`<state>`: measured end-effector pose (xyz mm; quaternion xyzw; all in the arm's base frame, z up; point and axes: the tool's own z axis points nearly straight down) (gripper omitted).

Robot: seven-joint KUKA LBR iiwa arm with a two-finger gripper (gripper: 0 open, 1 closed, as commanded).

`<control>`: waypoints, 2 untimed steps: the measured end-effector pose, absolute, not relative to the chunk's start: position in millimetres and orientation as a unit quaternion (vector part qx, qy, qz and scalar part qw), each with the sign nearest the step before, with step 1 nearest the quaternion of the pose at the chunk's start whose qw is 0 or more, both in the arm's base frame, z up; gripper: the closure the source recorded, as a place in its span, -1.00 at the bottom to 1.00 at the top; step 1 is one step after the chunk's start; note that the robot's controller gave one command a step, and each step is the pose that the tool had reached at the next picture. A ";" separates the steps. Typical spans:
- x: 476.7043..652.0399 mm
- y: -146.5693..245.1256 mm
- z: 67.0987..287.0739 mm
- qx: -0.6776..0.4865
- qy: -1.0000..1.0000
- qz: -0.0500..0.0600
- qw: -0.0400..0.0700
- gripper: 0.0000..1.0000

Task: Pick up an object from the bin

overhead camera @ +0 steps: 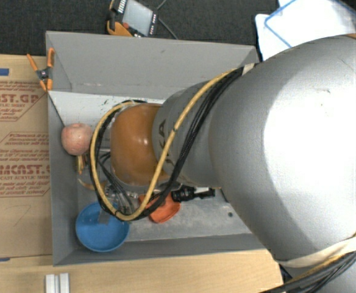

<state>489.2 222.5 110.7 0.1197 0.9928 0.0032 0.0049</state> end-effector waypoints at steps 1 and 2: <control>488.5 222.5 129.9 0.119 0.993 0.003 0.004 1.00; 487.8 222.2 165.6 0.119 0.993 0.002 0.002 1.00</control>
Offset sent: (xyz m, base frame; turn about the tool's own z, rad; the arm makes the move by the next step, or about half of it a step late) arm -0.0008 -0.0003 0.0862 -0.0001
